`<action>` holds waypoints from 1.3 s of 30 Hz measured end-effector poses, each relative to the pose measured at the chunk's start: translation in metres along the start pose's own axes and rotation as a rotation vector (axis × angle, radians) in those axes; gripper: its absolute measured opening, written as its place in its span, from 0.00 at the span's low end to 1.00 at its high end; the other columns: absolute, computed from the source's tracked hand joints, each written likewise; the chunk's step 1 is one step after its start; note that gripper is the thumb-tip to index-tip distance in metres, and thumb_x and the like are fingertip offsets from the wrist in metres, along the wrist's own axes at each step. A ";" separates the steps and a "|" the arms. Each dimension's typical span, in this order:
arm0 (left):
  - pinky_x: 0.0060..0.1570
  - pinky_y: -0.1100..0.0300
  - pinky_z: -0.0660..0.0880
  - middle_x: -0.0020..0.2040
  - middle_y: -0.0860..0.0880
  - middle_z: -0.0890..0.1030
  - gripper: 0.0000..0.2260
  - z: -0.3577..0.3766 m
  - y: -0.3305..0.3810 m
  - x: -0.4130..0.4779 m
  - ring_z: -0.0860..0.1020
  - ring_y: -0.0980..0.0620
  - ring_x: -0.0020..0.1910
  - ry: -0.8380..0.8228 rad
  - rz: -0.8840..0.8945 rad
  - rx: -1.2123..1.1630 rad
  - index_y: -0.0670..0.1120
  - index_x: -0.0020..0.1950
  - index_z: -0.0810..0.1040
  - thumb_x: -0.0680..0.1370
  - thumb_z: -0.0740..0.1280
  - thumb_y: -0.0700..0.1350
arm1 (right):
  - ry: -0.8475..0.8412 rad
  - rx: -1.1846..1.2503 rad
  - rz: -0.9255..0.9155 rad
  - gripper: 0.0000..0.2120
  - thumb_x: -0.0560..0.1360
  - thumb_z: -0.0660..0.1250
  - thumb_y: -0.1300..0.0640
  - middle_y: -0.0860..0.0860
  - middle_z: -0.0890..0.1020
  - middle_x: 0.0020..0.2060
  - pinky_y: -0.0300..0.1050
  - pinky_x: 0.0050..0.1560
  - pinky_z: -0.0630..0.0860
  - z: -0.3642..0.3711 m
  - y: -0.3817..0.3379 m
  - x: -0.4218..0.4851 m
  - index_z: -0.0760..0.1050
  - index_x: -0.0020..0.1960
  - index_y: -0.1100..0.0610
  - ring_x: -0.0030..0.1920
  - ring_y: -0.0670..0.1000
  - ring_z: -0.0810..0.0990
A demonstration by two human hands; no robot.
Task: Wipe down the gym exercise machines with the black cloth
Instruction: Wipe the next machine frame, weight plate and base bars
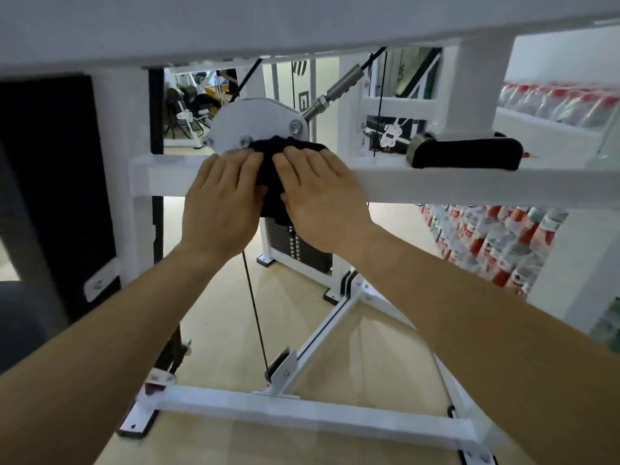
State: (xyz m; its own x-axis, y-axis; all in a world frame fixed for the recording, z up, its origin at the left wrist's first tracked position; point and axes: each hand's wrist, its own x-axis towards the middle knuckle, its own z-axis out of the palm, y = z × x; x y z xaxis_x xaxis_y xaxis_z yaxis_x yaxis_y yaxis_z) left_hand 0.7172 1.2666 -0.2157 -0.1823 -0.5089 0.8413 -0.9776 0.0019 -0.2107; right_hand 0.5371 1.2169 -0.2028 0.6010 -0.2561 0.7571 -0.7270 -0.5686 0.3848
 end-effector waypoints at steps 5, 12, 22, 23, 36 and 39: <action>0.74 0.45 0.63 0.76 0.39 0.67 0.20 0.011 0.047 0.010 0.68 0.41 0.74 0.059 0.043 -0.096 0.36 0.75 0.67 0.84 0.60 0.42 | -0.010 -0.043 0.036 0.25 0.80 0.60 0.50 0.58 0.77 0.63 0.54 0.66 0.68 -0.009 0.030 -0.021 0.67 0.73 0.61 0.61 0.60 0.76; 0.67 0.49 0.68 0.66 0.41 0.77 0.18 0.013 0.054 0.019 0.76 0.41 0.64 0.126 0.149 -0.097 0.39 0.71 0.73 0.84 0.60 0.46 | -0.010 -0.153 0.091 0.24 0.83 0.55 0.48 0.60 0.77 0.62 0.56 0.65 0.68 -0.016 0.067 -0.052 0.68 0.71 0.63 0.59 0.62 0.75; 0.70 0.48 0.67 0.66 0.40 0.77 0.18 0.001 -0.031 -0.011 0.74 0.41 0.65 0.060 0.065 0.010 0.38 0.70 0.72 0.82 0.64 0.44 | 0.062 -0.096 -0.052 0.22 0.83 0.56 0.52 0.61 0.76 0.65 0.56 0.69 0.65 0.009 -0.007 0.000 0.68 0.72 0.64 0.62 0.61 0.75; 0.70 0.48 0.67 0.66 0.40 0.76 0.19 -0.002 -0.042 -0.014 0.74 0.41 0.65 0.029 0.048 0.027 0.38 0.70 0.71 0.81 0.64 0.44 | 0.063 -0.086 -0.062 0.22 0.83 0.56 0.53 0.60 0.76 0.65 0.55 0.69 0.66 0.012 -0.016 0.008 0.68 0.72 0.64 0.62 0.61 0.75; 0.74 0.45 0.63 0.64 0.40 0.78 0.18 -0.024 -0.098 -0.025 0.75 0.41 0.65 -0.181 -0.044 0.219 0.39 0.70 0.70 0.80 0.58 0.42 | -0.068 0.010 -0.134 0.28 0.78 0.54 0.53 0.58 0.73 0.69 0.53 0.71 0.65 0.019 -0.087 0.063 0.63 0.76 0.62 0.66 0.59 0.72; 0.71 0.45 0.66 0.65 0.39 0.77 0.17 -0.017 -0.063 -0.021 0.75 0.40 0.65 -0.082 -0.034 0.116 0.38 0.69 0.71 0.82 0.59 0.43 | -0.026 0.051 -0.083 0.26 0.78 0.59 0.53 0.58 0.75 0.66 0.53 0.70 0.65 0.017 -0.061 0.042 0.65 0.74 0.61 0.63 0.59 0.74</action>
State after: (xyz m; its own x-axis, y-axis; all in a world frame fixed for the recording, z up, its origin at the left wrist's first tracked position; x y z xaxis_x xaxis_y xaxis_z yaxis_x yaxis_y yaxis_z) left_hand 0.7813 1.2915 -0.2115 -0.1352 -0.5754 0.8066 -0.9634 -0.1139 -0.2428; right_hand 0.6127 1.2275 -0.2037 0.6675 -0.2265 0.7093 -0.6569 -0.6275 0.4179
